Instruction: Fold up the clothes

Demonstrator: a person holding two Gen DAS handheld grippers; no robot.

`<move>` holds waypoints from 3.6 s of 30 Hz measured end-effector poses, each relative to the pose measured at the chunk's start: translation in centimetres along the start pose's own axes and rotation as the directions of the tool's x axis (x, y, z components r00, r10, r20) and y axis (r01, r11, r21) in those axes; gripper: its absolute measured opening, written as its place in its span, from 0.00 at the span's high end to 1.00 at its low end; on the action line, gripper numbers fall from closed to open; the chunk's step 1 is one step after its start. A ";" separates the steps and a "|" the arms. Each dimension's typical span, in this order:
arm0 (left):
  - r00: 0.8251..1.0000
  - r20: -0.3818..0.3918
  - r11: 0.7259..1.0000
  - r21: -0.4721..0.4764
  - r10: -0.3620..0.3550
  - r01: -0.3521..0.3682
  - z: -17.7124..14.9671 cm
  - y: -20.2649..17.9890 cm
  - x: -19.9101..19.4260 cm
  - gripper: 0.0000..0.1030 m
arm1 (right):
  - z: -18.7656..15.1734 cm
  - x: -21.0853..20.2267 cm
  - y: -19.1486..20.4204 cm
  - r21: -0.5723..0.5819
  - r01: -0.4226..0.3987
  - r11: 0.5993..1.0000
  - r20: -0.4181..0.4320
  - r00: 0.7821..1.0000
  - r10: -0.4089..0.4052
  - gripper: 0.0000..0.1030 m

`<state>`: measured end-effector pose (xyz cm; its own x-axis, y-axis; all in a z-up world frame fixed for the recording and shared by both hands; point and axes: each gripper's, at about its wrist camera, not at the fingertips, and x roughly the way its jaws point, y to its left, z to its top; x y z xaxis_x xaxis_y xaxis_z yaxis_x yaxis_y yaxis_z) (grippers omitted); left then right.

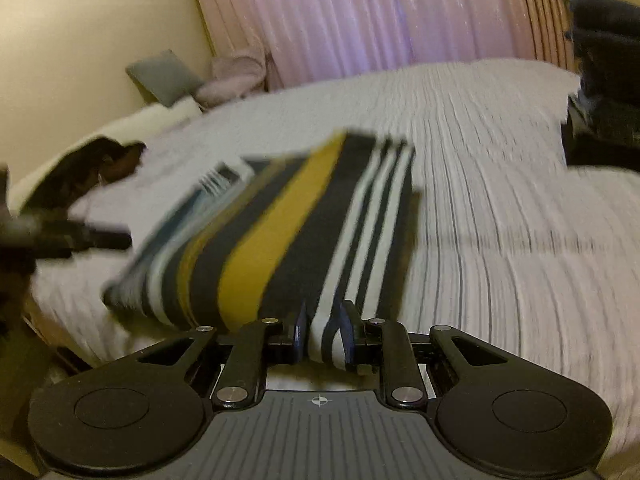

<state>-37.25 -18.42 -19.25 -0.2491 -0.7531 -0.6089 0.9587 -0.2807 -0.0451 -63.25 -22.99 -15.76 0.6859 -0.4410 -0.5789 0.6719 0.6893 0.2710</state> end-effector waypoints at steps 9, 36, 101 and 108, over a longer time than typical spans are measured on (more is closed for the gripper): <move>0.995 -0.029 0.989 0.108 -0.096 0.098 3.1 -4.3 4.8 0.80 | 1.2 -1.4 -1.7 0.097 -0.044 0.994 0.017 0.999 0.043 0.79; 0.996 -0.005 0.996 -0.026 -0.087 0.087 4.5 1.7 6.4 0.78 | 12.5 14.2 -5.1 -0.097 0.038 0.995 -0.104 0.993 -0.048 0.63; 0.992 0.013 0.945 0.304 0.125 -0.123 -0.8 -0.9 0.8 0.39 | -7.9 6.5 11.1 -0.972 0.163 0.170 0.128 0.972 -0.196 0.30; 0.984 0.106 0.706 0.686 0.140 -0.174 -6.0 -7.0 -0.7 0.20 | -6.8 7.2 10.4 -0.957 0.159 0.243 0.116 0.976 -0.183 0.43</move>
<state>-42.99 -12.30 -23.25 -0.1252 -0.8436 -0.5221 0.6266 -0.4753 0.6177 -53.19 -15.07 -22.31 0.5793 -0.6233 -0.5254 0.0047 0.6471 -0.7624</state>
